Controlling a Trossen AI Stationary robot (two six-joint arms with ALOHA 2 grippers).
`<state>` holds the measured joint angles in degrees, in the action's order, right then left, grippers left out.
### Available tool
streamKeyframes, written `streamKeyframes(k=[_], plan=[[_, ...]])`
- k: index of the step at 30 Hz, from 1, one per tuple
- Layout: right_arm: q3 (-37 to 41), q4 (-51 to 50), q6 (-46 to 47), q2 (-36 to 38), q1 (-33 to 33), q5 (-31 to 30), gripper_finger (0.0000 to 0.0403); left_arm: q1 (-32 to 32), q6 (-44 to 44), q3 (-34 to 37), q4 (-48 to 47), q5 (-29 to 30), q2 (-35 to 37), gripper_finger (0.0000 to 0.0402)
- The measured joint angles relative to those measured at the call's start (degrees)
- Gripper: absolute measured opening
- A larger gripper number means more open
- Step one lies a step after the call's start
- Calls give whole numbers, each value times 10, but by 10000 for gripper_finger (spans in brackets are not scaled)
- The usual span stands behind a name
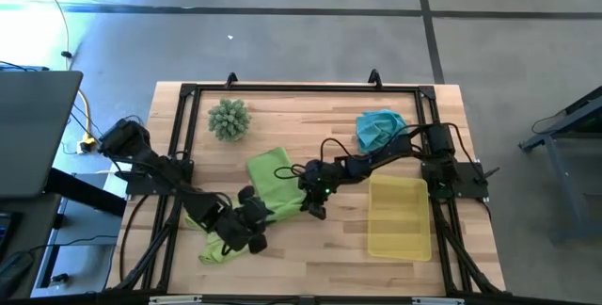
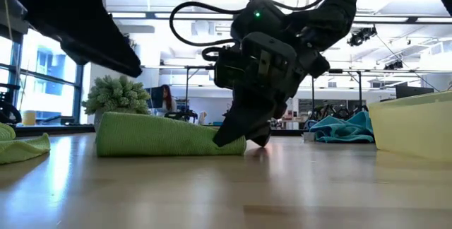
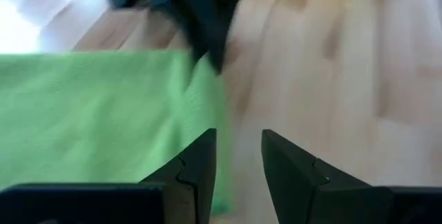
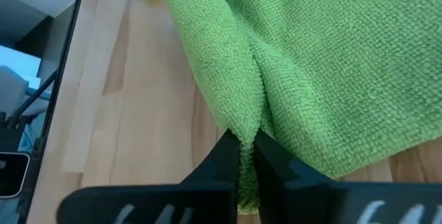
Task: Roll microfiber towels into tight, uniform cylinder then place into a basket
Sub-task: Roll the green cloth
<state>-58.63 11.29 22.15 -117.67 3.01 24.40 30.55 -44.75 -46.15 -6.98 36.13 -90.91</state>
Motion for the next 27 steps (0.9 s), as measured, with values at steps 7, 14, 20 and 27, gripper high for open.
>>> streamKeyframes(k=[7,14,20,27], plan=[[-1,2,-14,0,0,3,5,-2,-38,67,166,2,-39,111],[-1,1,-15,0,0,3,5,-3,56,71,156,7,-41,155],[-1,-2,-16,0,0,4,5,-9,98,71,147,-15,-53,177],[-1,-1,-17,0,0,5,5,-13,60,71,136,-38,-78,173]])
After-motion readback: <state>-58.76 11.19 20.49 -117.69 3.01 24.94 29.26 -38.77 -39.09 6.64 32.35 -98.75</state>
